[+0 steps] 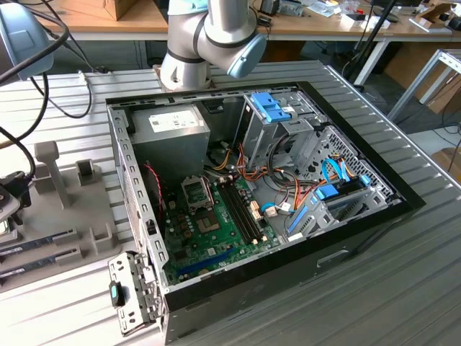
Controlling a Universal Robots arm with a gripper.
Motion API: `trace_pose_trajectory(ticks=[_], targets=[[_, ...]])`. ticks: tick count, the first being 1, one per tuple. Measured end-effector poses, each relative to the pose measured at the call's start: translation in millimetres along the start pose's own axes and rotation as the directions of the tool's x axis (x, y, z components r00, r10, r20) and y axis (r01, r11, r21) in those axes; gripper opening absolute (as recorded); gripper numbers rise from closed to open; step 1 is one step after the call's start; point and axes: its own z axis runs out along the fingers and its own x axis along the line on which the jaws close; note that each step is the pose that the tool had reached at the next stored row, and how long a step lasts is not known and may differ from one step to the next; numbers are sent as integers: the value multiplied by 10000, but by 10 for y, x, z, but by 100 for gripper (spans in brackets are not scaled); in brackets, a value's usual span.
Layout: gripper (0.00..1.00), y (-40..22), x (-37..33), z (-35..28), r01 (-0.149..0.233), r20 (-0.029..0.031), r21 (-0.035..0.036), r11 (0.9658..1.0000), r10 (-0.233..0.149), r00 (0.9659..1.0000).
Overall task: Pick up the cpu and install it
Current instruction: 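Pick up the cpu and move it towards the insertion slot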
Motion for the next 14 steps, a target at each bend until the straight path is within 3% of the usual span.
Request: trace_pose_trajectory(ticks=[5, 8, 14], targets=[[64, 0, 0, 0, -1, -1, 0, 10000, 1, 10000], [47, 0, -1, 0, -1, -1, 1, 10000, 1, 10000], [47, 0, -1, 0, -1, 0, 0, 10000, 1, 10000]])
